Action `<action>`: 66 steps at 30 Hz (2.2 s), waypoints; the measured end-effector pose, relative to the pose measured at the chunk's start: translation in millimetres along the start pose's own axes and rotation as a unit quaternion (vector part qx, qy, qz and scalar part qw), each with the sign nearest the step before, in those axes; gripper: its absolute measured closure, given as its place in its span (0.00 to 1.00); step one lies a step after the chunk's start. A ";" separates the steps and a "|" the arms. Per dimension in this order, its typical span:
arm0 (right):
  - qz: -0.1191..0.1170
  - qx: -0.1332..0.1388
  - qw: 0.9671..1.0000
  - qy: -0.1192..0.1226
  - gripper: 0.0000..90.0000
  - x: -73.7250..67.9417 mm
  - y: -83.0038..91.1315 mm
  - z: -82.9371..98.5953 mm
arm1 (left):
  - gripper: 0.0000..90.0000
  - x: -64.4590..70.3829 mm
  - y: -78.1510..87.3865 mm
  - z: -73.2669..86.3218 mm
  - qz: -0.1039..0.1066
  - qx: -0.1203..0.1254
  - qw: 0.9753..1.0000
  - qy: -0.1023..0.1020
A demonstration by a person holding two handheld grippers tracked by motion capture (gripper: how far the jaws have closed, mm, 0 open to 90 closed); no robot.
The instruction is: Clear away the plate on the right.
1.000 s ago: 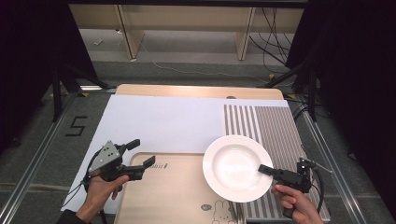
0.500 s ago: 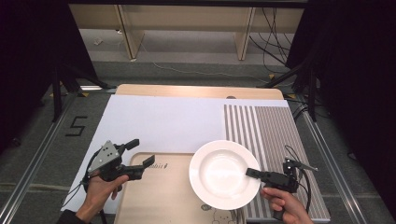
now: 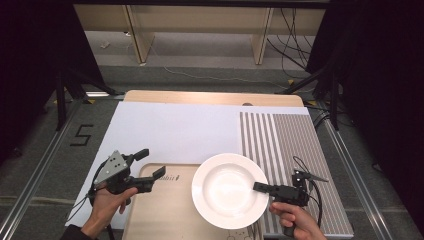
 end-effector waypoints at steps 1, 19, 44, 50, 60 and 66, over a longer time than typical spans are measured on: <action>0.005 -0.002 1.000 -0.003 0.90 0.3 -1.6 0.5 | 0.18 0.0 0.0 0.0 0.000 0.000 1.000 0.000; 0.022 -0.040 0.999 0.004 0.90 -1.2 -35.2 11.1 | 0.18 1.0 -0.2 0.2 0.002 -0.002 1.000 -0.003; 0.044 -0.104 0.993 0.027 0.89 -1.5 -86.5 25.2 | 0.18 1.4 0.5 -0.6 0.005 0.002 1.000 -0.001; 0.048 -0.109 0.993 0.029 0.90 -1.5 -90.6 27.4 | 0.18 1.7 0.2 0.0 0.005 0.000 1.000 -0.003; 0.074 -0.134 0.987 0.044 0.91 2.5 -96.8 34.2 | 0.18 2.4 -0.2 0.2 0.005 0.000 1.000 -0.002; 0.120 -0.146 0.978 0.094 0.79 4.6 -98.8 36.1 | 0.18 2.6 -0.2 0.5 0.005 -0.001 1.000 -0.002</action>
Point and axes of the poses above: each handheld gripper's, and its own axes: y roughly backward along the jaws, z roughly out of its underside, x roughly to its right, the point moved 7 cm from there along -y, roughly forward along the jaws, and after that the axes turned 5 degrees about -z, right-handed, at the moved point
